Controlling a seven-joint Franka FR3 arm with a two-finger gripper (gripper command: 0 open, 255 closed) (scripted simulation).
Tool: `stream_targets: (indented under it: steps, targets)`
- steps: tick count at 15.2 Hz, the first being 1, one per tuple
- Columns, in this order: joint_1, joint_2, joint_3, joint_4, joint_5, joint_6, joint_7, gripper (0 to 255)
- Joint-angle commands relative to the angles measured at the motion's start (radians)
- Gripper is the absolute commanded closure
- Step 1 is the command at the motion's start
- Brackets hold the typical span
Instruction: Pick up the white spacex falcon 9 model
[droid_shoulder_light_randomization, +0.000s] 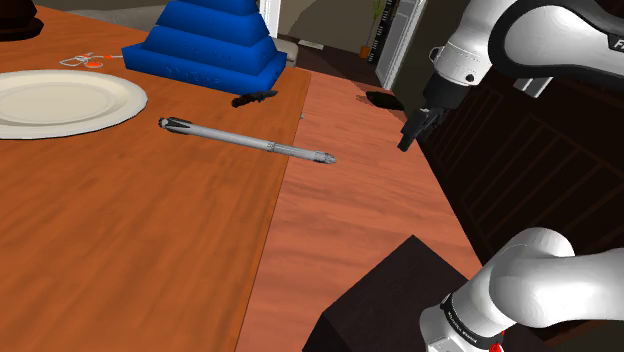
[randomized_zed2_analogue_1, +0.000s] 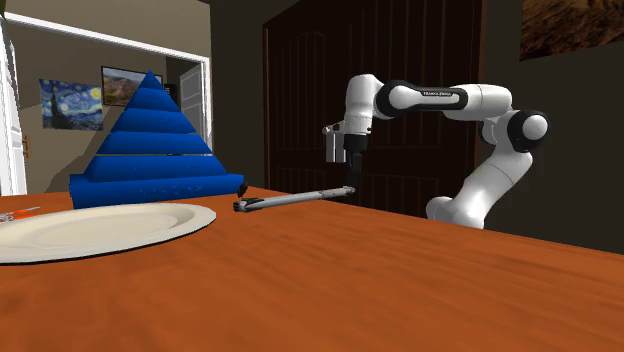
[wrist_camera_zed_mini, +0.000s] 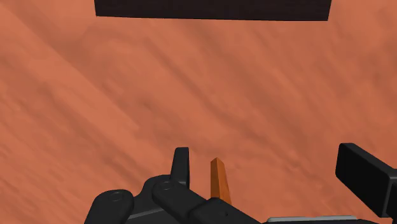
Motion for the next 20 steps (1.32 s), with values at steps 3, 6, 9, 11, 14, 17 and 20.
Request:
stream_targets:
  steps: [3, 6, 9, 11, 14, 17, 20]
  targets:
    - [0.021, 0.063, 0.026, 0.054, 0.009, 0.006, -0.004, 0]
    - [0.049, 0.156, 0.066, 0.139, 0.019, 0.008, -0.01, 0]
    - [0.074, 0.247, 0.106, 0.229, 0.023, 0.004, -0.015, 0]
    - [0.09, 0.308, 0.134, 0.293, 0.022, -0.002, -0.017, 0]
    - [0.112, 0.4, 0.176, 0.392, 0.015, -0.016, -0.018, 0]
    - [0.134, 0.493, 0.221, 0.498, 0.0, -0.037, -0.016, 0]
    - [0.158, 0.589, 0.267, 0.612, -0.023, -0.064, -0.012, 0]
